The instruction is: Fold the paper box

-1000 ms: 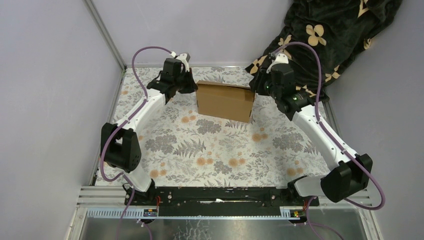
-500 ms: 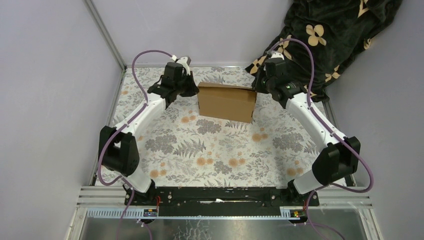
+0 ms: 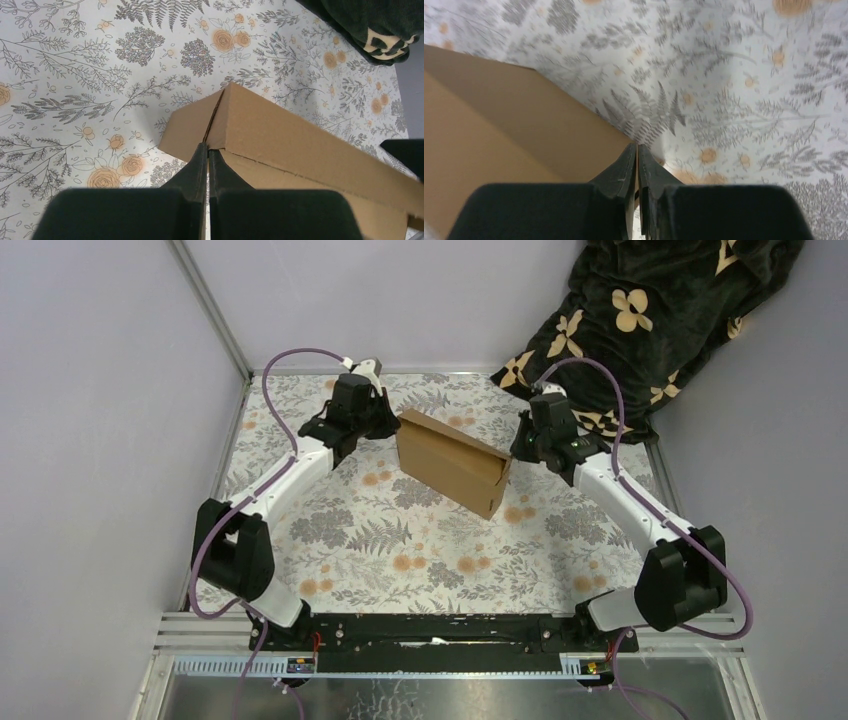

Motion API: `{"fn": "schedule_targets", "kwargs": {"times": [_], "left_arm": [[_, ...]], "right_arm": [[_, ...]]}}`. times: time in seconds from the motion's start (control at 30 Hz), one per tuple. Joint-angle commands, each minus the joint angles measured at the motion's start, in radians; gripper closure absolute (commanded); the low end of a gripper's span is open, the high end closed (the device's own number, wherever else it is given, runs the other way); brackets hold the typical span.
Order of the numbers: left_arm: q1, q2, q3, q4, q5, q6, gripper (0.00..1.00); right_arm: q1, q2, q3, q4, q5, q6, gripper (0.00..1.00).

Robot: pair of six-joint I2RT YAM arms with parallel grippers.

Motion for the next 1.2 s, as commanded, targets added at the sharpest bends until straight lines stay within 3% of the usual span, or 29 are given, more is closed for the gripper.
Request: {"fn": "schedule_targets", "kwargs": {"times": [0.0,0.63,0.9,1.17], "left_arm": [[-0.018,0.017,-0.071,-0.122,-0.055,-0.028,1.0],[-0.033,-0.019,-0.06,-0.108,-0.077,-0.027,0.97],[-0.052,-0.021,-0.064,-0.108,-0.131,-0.033,0.97],[-0.068,-0.02,-0.07,-0.11,-0.165,-0.039,0.97]], "right_arm": [[-0.004,-0.051,-0.081,0.041,-0.016,0.017,0.9],[-0.005,-0.127,0.049,-0.042,0.089,-0.03,0.73],[-0.005,-0.143,0.135,-0.139,-0.001,-0.061,0.61],[-0.005,-0.12,0.157,-0.168,-0.061,-0.035,0.69]]}}
